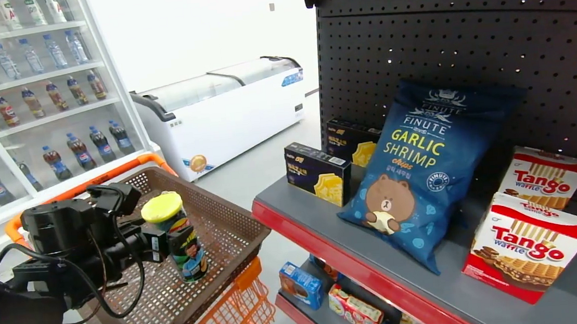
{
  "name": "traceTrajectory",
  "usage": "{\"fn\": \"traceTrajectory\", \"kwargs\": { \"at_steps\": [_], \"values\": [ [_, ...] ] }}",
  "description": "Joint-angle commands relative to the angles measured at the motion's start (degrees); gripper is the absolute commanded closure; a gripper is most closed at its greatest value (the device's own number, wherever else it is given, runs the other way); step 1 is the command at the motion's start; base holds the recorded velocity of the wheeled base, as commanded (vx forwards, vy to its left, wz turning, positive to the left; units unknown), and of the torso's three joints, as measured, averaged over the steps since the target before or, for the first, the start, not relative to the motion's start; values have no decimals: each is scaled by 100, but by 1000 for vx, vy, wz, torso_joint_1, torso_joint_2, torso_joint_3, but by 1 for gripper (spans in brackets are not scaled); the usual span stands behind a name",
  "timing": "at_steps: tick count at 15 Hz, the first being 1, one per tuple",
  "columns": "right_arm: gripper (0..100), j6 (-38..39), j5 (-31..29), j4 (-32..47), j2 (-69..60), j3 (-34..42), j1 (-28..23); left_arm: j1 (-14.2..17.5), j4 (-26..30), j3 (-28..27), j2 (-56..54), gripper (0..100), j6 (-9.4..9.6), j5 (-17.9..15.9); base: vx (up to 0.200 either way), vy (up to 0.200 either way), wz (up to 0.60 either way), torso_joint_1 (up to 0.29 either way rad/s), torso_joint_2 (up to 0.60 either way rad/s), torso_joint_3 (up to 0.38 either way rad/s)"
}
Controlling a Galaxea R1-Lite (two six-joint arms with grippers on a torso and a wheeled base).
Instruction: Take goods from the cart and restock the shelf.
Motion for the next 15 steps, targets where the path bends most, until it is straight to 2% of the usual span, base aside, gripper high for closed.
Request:
{"fn": "traceTrajectory", "kwargs": {
  "at_steps": [1,5,11,12,15],
  "values": [
    [0,0,-2,-3,0,0,-1,-11,-228,143,487,0,11,45,0,0,0,0,0,0],
    [0,0,-2,-3,0,0,-1,-2,-1072,81,1182,0,11,36,0,0,0,0,0,0],
    [0,0,-2,-3,0,0,-1,-2,-1098,-490,1762,0,19,36,0,0,0,0,0,0],
    [0,0,-2,-3,0,0,-1,-11,-1098,-525,1779,100,19,36,0,0,0,0,0,0],
    [0,0,-2,-3,0,0,-1,-81,-1072,-543,1753,100,-7,62,0,0,0,0,0,0]
  ]
}}
